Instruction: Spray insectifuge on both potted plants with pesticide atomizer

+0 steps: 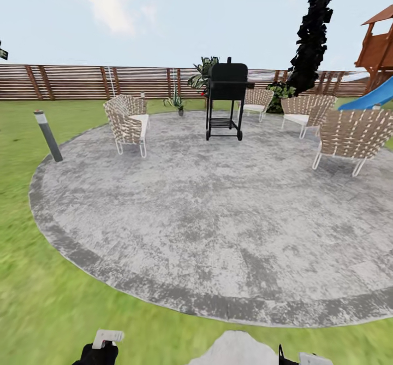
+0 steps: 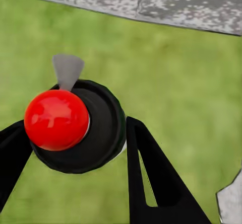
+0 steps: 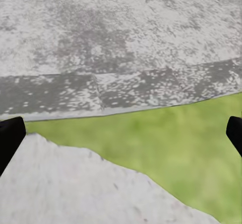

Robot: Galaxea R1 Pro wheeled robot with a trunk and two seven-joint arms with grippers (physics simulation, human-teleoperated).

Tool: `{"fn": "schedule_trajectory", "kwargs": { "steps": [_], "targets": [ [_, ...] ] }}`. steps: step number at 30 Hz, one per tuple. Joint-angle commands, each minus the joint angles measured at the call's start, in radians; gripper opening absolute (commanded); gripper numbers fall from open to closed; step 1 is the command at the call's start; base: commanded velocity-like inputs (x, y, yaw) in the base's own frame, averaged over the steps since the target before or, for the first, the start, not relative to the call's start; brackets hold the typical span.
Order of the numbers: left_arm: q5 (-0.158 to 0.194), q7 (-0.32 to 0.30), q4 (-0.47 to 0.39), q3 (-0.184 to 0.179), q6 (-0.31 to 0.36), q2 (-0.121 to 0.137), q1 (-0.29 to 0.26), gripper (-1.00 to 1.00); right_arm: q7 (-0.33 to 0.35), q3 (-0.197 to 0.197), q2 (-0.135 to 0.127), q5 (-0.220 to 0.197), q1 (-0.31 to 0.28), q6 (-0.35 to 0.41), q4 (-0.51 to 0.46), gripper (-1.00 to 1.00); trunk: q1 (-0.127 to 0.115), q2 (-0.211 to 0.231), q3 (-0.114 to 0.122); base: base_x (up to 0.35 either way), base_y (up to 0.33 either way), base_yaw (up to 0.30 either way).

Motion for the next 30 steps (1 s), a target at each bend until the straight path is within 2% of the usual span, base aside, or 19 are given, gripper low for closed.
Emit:
{"fn": "schedule_trajectory", "kwargs": {
  "steps": [1, 30],
  "targets": [
    [-0.002, -0.003, 0.001, 0.0, -0.003, 0.0, -0.001, -1.0, -0.007, -0.003, 0.0, 0.011, -0.001, -0.002, 0.001, 1.0, 0.0, 0.0, -0.001, 0.339, 0.0, 0.0],
    [-0.002, -0.003, 0.001, 0.0, -0.003, 0.0, -0.001, -1.0, -0.007, -0.002, 0.002, 0.011, -0.001, -0.002, 0.001, 1.0, 0.0, 0.0, -0.001, 0.339, 0.0, 0.0]
  ]
}}
